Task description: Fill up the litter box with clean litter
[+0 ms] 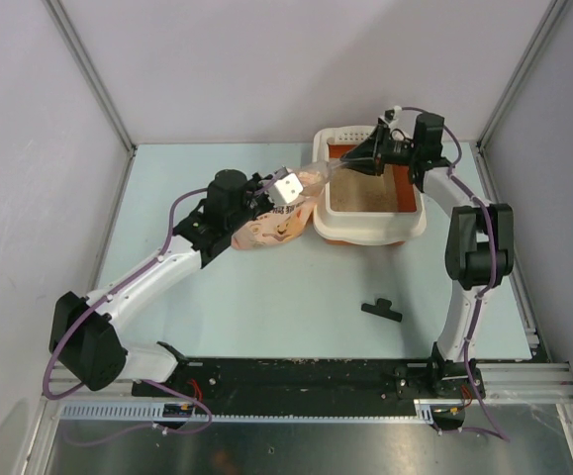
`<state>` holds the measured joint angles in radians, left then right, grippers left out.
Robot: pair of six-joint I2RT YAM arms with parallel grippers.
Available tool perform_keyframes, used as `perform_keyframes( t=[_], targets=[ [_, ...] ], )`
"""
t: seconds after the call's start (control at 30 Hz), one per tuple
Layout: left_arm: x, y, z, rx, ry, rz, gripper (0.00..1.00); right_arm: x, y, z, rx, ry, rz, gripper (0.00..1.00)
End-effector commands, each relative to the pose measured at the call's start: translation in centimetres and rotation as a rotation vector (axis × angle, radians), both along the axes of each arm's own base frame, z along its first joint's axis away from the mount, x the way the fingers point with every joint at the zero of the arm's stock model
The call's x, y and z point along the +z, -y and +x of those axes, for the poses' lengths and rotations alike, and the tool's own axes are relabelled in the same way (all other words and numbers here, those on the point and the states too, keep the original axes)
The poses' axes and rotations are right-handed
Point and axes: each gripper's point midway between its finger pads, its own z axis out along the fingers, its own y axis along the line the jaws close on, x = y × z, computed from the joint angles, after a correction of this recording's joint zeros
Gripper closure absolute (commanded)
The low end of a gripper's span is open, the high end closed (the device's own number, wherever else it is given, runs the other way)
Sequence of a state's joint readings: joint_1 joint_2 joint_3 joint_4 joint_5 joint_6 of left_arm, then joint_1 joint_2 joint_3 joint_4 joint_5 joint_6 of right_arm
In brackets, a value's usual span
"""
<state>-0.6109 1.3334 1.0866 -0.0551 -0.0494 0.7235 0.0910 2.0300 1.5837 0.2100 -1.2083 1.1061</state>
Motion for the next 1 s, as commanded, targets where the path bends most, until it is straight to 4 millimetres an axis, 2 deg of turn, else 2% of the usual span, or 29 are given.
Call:
perform_keyframes(
  t=[0.0, 0.13, 0.2, 0.27, 0.4, 0.5, 0.73, 0.77, 0.97],
  targets=[
    [8.7, 0.5, 0.6, -0.007, 0.224, -0.106, 1.00, 3.5, 1.0, -1.2, 0.013, 0.136, 0.018, 1.00],
    [8.7, 0.6, 0.8, -0.009, 0.223, -0.108, 1.00, 3.4, 2.3, -0.9, -0.004, 0.128, 0.017, 1.00],
    [8.7, 0.7, 0.8, -0.013, 0.221, -0.111, 1.00, 2.8, 2.0, -0.5, -0.010, 0.116, 0.016, 1.00],
    [8.7, 0.8, 0.8, -0.012, 0.221, -0.114, 1.00, 3.1, 1.6, -0.8, 0.019, 0.128, 0.022, 1.00],
    [9.4, 0.5, 0.6, -0.006, 0.233, -0.124, 1.00, 2.7, 3.0, -0.5, -0.013, 0.109, 0.008, 1.00],
    [9.2, 0.5, 0.5, -0.010, 0.235, -0.112, 1.00, 2.2, 3.3, -1.0, -0.010, 0.097, 0.009, 1.00],
    [9.9, 0.5, 0.4, -0.015, 0.247, -0.120, 1.00, 2.7, 3.8, -1.8, -0.012, 0.111, 0.005, 1.00],
    [9.9, 0.5, 0.5, -0.014, 0.249, -0.119, 1.00, 2.8, 5.2, -1.5, -0.041, 0.103, 0.003, 1.00],
    [9.5, 1.4, 0.7, -0.047, 0.232, -0.124, 1.00, 2.8, 5.7, -2.5, -0.028, 0.088, -0.004, 1.00]
  ],
)
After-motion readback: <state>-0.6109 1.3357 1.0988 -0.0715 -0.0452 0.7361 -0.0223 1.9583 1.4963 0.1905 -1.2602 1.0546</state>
